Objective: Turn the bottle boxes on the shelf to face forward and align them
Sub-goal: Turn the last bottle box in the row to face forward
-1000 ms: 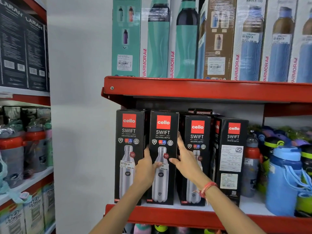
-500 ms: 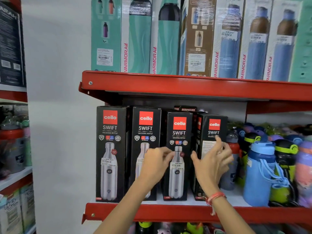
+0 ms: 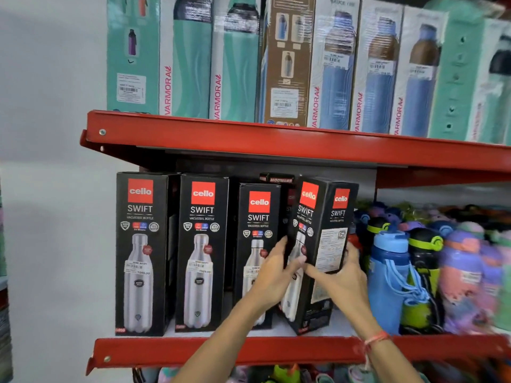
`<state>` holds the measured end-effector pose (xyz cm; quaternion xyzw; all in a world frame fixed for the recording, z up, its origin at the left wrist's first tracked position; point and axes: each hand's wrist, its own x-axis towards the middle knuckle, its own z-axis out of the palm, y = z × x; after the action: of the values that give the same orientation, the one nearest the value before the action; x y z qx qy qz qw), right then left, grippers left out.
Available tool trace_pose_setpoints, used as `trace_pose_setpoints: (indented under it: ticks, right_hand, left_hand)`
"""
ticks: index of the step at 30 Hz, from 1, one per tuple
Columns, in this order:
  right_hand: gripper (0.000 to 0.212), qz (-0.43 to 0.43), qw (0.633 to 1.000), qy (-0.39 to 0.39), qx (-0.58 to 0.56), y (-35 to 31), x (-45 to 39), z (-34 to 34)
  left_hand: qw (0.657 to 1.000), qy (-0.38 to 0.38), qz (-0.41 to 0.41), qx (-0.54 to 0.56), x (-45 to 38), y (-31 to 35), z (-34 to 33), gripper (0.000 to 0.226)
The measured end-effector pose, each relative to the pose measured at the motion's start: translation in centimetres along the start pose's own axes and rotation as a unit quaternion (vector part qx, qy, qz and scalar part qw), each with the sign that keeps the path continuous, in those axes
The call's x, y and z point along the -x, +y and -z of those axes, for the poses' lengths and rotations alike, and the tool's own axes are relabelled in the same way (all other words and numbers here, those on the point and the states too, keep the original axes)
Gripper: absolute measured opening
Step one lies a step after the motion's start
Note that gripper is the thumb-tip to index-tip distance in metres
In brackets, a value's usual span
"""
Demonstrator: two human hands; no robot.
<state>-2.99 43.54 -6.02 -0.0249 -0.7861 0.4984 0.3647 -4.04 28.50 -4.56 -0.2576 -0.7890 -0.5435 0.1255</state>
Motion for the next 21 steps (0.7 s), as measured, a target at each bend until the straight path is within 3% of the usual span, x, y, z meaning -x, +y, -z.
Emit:
trace_pose_setpoints:
  ticks: [5,8,14,21]
  right_hand:
    - [0.1,0.025,0.991,-0.095,-0.09,-0.9,-1.2,4.0]
    - [0.087,0.03,0.968,-0.202,-0.146,-1.0,-1.8,6.0]
    - [0.084,-0.004,0.916,-0.369,-0.159,-0.9,-4.6,6.5]
    - [0.068,-0.065,0.902,-0.369,-0.215,0.3,-7.0,3.5]
  left_hand:
    - [0.997,-0.046,0.002,0.054,-0.3,0.8,0.2,0.066]
    - [0.995,-0.073,0.003,0.062,-0.5,1.2,0.4,0.064]
    - [0.999,-0.031,-0.018,0.015,-0.1,2.0,-0.5,0.076]
    - [0.998,0.056,0.023,-0.016,-1.3,1.0,-3.1,0.082]
